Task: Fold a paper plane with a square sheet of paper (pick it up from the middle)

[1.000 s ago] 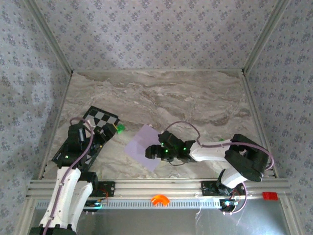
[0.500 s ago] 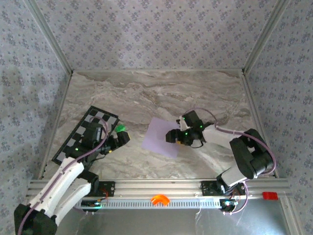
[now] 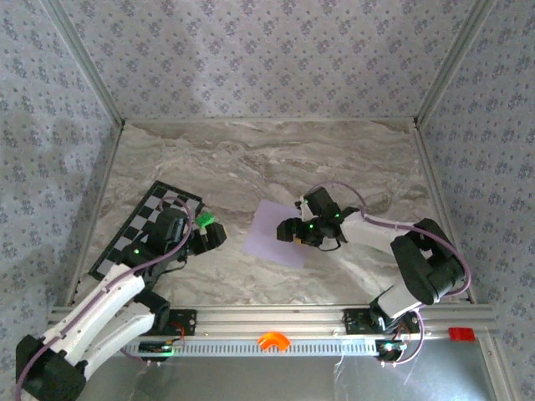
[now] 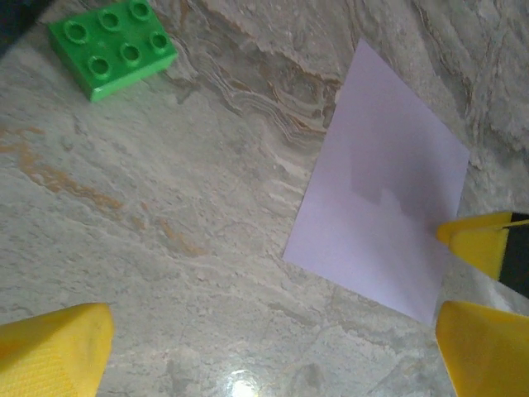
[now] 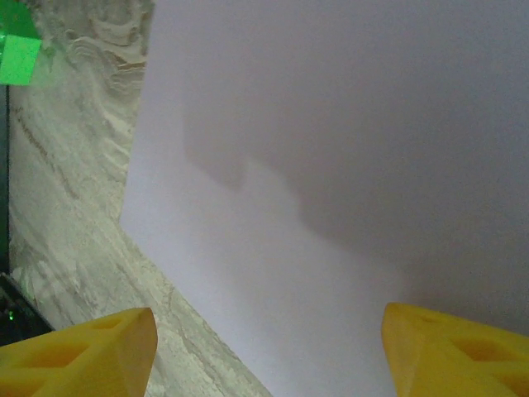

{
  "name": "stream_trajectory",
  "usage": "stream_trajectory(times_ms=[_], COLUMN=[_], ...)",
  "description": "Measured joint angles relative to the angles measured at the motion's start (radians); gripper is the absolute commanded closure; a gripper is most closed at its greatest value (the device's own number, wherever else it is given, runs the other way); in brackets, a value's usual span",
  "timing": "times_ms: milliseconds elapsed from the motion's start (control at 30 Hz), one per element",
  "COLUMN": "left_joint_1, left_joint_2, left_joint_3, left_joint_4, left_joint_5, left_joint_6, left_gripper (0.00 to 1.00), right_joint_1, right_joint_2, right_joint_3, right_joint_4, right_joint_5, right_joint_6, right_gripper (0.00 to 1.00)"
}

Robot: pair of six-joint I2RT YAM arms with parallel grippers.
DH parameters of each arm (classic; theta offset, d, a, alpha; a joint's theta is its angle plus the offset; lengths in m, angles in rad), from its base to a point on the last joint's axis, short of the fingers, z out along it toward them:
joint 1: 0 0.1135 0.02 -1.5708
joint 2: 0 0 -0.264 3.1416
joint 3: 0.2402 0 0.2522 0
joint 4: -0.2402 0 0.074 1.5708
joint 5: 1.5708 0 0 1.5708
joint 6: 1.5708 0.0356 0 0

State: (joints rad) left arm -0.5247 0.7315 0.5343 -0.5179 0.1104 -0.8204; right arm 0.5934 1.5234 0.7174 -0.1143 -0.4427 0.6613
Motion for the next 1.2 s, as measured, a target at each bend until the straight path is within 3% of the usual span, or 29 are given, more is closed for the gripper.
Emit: stream_trajectory(times_ms=[200,467,733,867,1067,1200], left_joint_1=[0.000,0.000,-0.031,-0.116,-0.248,-0.328], left_joint_2=[-0.092,-0.151,0.011,0.095,0.207,0.398], left_joint_3=[0.000,-0.020,-0.018,0.006,0.070,0.182], left_joint_4=[-0.032,0.000,0.044,0.043,0.079,0.066], left_joint_5=[-0.073,-0.058,0.017,0.002,-0.059,-0.137], left_joint_6=[-0.031,-0.040,-0.040,-0.042,-0.069,-0.091], left_gripper=[0.00,0.00,0.00,0.00,0.00,0.00], right_joint_1=[-0.019,-0.026,-0.009,-0.008,-0.019,-0.111], right_joint_2=[0.042,0.099,0.155,0.105,-0.148,-0.311], right_joint_3=[-0.006,0.091,0.205,0.175,0.030,-0.068], right_joint_4=[0.036,-0.131,-0.303,-0.274,-0.141,-0.122], right_joint_5=[-0.014,-0.037,-0.012,-0.016,-0.017,0.040], right_joint_6=[0.013,-0.269,-0.464,-0.421,-0.261,-0.153], right_gripper=[0.27,0.27,0.27,0.23,0.18,0.11])
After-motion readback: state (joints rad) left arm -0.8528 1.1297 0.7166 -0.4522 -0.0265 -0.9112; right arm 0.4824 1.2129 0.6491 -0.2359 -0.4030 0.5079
